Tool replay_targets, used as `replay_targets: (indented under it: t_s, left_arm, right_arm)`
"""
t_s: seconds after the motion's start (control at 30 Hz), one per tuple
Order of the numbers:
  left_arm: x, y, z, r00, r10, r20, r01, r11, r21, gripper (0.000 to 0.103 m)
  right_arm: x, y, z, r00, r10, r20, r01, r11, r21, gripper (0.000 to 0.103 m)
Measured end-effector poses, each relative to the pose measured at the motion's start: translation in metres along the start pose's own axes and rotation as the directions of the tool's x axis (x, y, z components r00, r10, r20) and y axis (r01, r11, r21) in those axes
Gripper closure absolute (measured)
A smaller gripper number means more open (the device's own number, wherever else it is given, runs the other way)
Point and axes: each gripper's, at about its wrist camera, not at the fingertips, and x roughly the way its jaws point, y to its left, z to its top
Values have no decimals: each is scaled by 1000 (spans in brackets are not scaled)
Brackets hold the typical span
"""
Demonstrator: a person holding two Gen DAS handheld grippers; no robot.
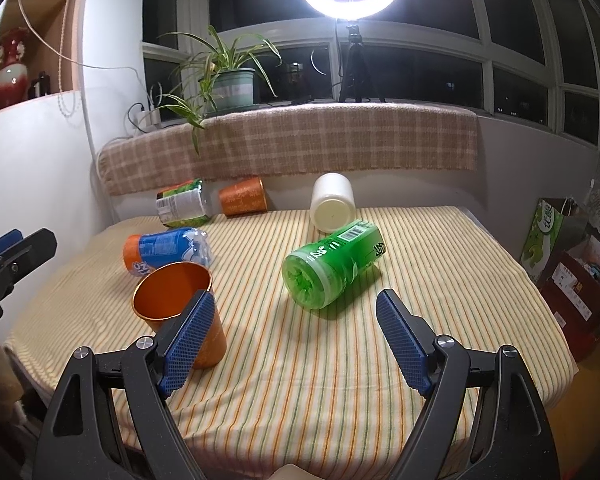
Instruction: Flip cup upright
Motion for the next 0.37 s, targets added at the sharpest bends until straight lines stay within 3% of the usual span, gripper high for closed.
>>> replay_targets:
  t_s: [0.37]
  left_arm:
    - [1, 2, 0, 1000, 7, 3, -7, 1000, -1, 1]
  right_arm:
    - [2, 2, 0, 1000, 9, -7, -9, 1000, -10, 20]
